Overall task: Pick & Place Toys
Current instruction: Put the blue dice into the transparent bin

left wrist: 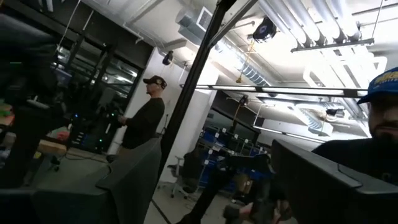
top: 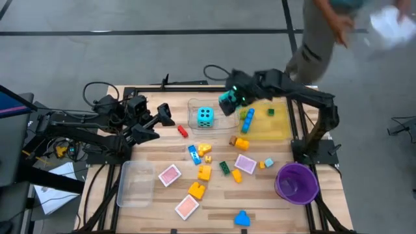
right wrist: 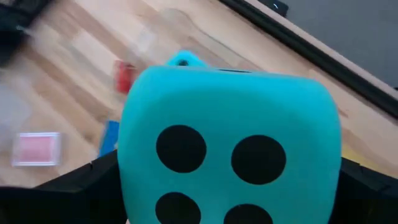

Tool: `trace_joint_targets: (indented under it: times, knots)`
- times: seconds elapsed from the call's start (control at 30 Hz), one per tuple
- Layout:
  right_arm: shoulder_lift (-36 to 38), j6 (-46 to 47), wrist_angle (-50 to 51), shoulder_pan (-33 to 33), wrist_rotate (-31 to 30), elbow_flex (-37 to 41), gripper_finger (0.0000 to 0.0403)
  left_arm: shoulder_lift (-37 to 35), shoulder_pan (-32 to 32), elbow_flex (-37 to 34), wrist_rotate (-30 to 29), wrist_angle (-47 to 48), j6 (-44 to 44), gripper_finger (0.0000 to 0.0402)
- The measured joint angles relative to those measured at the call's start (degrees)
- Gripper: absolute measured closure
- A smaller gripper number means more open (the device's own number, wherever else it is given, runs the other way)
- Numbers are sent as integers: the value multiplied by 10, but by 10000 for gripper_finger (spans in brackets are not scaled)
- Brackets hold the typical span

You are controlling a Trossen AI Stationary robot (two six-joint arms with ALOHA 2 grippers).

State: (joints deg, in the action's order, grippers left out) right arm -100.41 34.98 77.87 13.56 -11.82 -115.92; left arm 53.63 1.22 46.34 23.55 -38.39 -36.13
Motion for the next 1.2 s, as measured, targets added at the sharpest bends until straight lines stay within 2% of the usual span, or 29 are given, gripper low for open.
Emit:
trace_joint_targets:
  times: [0.17,0.3,0.57,0.87,1.2]
  knots:
    - [-51,-70,8,46,72,0,35,0,-3,0,-7,-3,-1,100]
    - [-91,-97,33,36,77,0,35,0,-3,0,-24,-3,-1,100]
    - [-151,-77,25,18,73,-1,22,0,-3,0,-60,2,2,100]
    - [-138,-102,16,11,55,40,6,2,-3,0,-71,16,11,100]
    - [-128,-289,-43,7,73,82,4,2,-3,0,-72,16,29,100]
